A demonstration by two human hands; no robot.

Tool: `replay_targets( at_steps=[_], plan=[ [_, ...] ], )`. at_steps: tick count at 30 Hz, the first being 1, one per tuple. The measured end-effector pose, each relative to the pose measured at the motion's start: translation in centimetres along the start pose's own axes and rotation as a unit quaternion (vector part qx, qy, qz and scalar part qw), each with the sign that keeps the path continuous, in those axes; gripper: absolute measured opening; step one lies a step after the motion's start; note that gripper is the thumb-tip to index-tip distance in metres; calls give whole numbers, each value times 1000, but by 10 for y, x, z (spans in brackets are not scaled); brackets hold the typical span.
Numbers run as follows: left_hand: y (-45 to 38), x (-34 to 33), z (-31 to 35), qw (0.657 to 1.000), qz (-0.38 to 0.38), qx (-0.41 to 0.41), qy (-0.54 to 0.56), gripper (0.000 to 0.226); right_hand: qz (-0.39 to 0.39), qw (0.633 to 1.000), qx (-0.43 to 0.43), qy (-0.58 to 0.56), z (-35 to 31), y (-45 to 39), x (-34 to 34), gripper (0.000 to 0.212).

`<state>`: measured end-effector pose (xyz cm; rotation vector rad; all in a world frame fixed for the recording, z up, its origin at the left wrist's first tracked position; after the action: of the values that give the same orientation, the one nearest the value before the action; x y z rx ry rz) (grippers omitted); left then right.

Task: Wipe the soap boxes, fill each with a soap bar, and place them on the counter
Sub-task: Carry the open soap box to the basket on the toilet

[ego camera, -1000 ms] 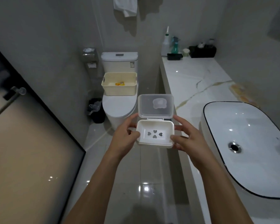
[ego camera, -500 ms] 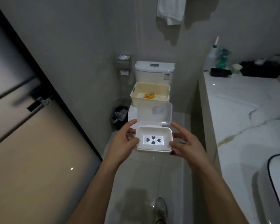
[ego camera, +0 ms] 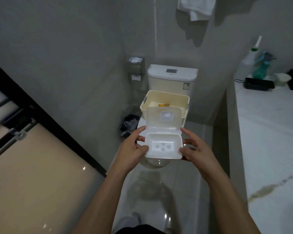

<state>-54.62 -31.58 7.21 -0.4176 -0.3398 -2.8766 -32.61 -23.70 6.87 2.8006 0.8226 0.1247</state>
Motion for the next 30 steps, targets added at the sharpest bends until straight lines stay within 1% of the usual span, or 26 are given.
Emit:
replay_targets(
  at_steps=[8,14,17,20,25,30],
  plan=[
    [-99,5,-23,999,-30,6,17,70,39,999,-6,21,14,-81,17,68],
    [-203,25,-45,996,-82,9,28,69,74,996,-34,37,22,-165,18,69],
    [-250,39,-61,992,-118,33,32,68,89,993,-62,50,32,-206,11,70],
    [-294,52,-86,988,-151,44,11,69,99,989,-84,68,47,-248,3,70],
    [-346,51,-132,981,-176,75,-16,68,119,978,-126,118,83,-300,-5,72],
    [-378,35,-176,981,-169,93,-19,66,120,967,-174,142,130,-338,-9,70]
  ],
)
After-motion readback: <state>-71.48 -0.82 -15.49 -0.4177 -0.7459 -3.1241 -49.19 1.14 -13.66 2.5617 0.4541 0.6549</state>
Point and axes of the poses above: each hand's wrist, its own y-axis away from the middle knuckle, its own x-axis out of the back of the hand, z = x × y, the point moved 3 cm from there along -y, towards the middle knuckle, and after that the axes turned 9 degrees about -z, right-handed, at the moved point
